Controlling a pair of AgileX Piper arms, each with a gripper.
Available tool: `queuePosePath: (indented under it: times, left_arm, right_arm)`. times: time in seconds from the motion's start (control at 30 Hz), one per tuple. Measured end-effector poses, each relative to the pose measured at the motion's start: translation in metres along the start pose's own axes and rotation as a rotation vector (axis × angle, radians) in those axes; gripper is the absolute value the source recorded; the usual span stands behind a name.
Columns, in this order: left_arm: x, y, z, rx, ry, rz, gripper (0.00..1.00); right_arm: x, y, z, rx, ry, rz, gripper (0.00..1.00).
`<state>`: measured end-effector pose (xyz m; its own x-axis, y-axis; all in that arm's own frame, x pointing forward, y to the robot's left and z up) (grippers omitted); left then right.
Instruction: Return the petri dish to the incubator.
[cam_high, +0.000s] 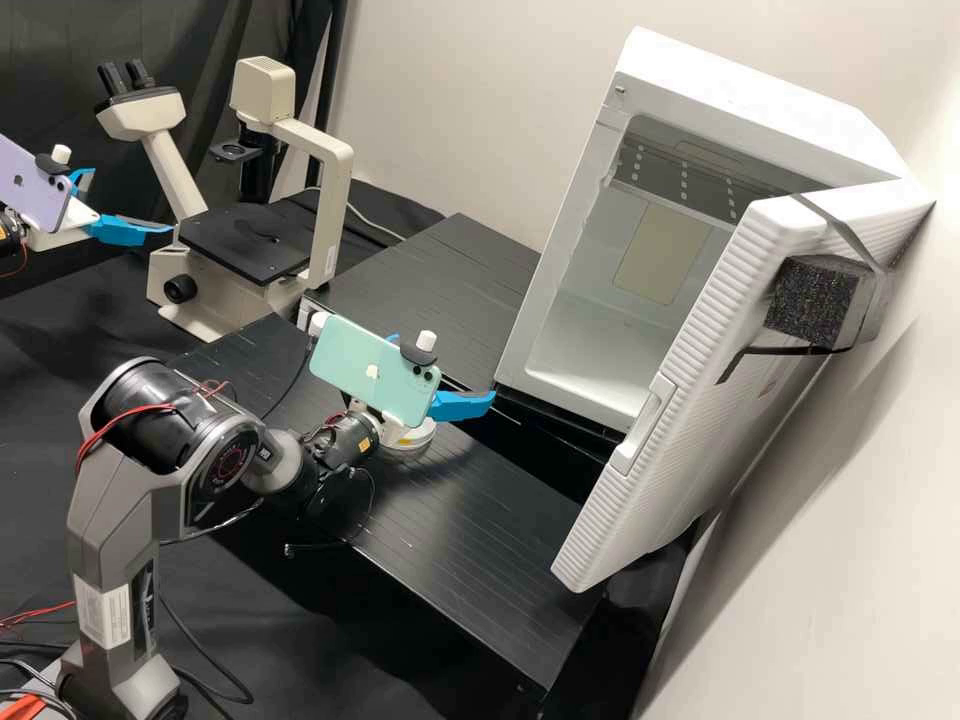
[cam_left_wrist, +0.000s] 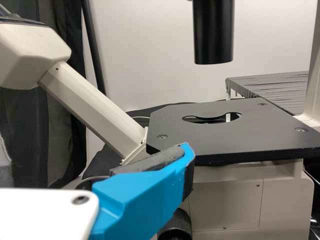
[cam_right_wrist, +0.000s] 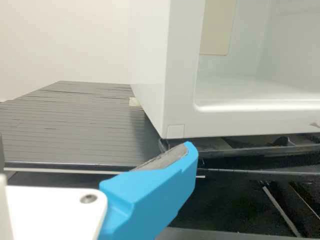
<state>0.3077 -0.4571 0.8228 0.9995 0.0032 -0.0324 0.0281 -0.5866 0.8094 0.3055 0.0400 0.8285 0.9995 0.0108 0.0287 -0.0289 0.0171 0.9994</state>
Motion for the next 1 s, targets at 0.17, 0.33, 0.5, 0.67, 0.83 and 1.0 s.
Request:
queuePosePath:
  times: [0.17,0.33,0.5,0.67,0.83,1.0]
  left_arm:
    - [0.000,0.000,0.000,0.000,0.000,0.000,1.00]
    - [0.000,0.000,0.000,0.000,0.000,0.000,1.00]
    - [0.000,0.000,0.000,0.000,0.000,0.000,1.00]
    - [0.000,0.000,0.000,0.000,0.000,0.000,1.00]
    - [0.000,0.000,0.000,0.000,0.000,0.000,1.00]
    - [0.000,0.000,0.000,0.000,0.000,0.000,1.00]
  right_arm:
    - [0.000,0.000,0.000,0.000,0.000,0.000,1.00]
    - [-0.003,0.000,0.000,0.000,0.003,0.004,1.00]
    - [-0.035,0.001,0.005,0.004,0.029,0.028,1.00]
    - [-0.070,0.003,0.007,0.026,0.080,0.071,1.00]
    - [-0.094,-0.002,0.012,0.023,0.086,0.069,1.00]
    - [-0.106,-0.012,0.020,0.018,0.055,0.020,1.00]
